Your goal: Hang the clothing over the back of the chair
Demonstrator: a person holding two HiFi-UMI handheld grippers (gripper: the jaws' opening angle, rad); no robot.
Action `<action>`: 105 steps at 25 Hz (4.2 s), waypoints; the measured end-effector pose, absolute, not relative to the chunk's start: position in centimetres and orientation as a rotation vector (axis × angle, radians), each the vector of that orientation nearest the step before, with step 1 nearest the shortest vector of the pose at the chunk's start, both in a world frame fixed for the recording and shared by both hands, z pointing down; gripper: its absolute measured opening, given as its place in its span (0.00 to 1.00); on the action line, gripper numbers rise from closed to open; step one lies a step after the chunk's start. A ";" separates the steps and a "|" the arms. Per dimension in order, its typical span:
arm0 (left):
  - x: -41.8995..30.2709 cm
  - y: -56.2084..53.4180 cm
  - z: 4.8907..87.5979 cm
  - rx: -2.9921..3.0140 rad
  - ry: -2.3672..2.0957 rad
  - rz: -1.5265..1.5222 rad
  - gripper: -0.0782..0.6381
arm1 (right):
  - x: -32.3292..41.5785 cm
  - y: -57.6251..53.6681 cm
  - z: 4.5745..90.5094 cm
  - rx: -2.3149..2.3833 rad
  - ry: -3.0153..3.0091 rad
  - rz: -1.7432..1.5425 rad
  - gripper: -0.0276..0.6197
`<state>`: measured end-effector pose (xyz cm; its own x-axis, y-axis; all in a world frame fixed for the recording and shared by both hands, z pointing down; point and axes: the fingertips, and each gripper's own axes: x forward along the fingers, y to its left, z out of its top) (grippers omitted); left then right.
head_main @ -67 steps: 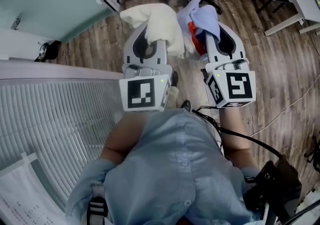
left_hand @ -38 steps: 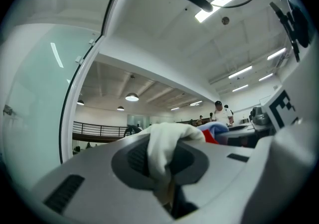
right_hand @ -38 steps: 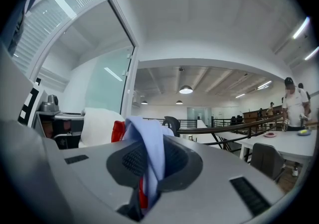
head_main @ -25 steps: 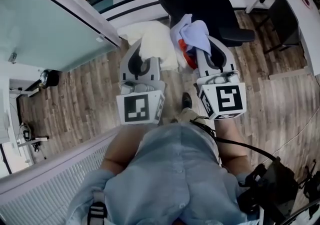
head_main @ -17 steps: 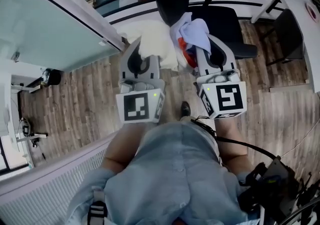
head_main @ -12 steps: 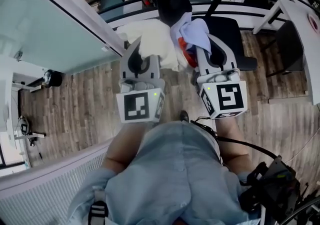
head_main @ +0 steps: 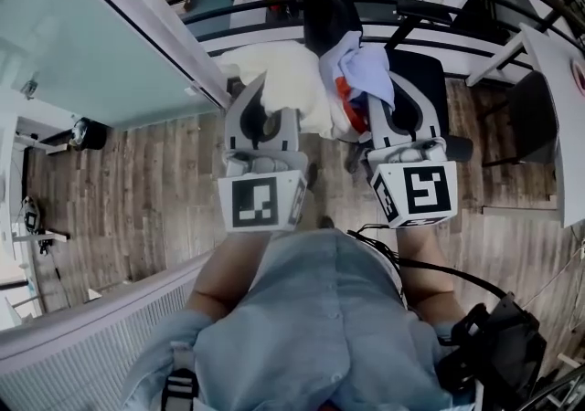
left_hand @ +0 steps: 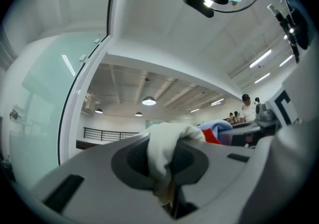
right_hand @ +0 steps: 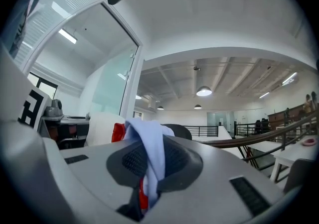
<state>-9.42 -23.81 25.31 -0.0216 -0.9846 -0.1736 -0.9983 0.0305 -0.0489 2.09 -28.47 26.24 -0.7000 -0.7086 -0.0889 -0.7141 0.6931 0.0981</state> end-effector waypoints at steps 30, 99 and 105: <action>-21.1 -43.0 12.2 -2.077 1.906 0.411 0.18 | -9.5 -45.9 13.3 -1.100 2.749 0.328 0.11; -8.5 -37.8 20.2 -2.287 1.817 0.236 0.19 | -2.7 -41.0 22.9 -1.162 2.837 0.150 0.14; -7.8 -37.8 18.8 -2.276 1.799 0.273 0.14 | -2.6 -40.5 22.0 -1.185 2.810 0.188 0.10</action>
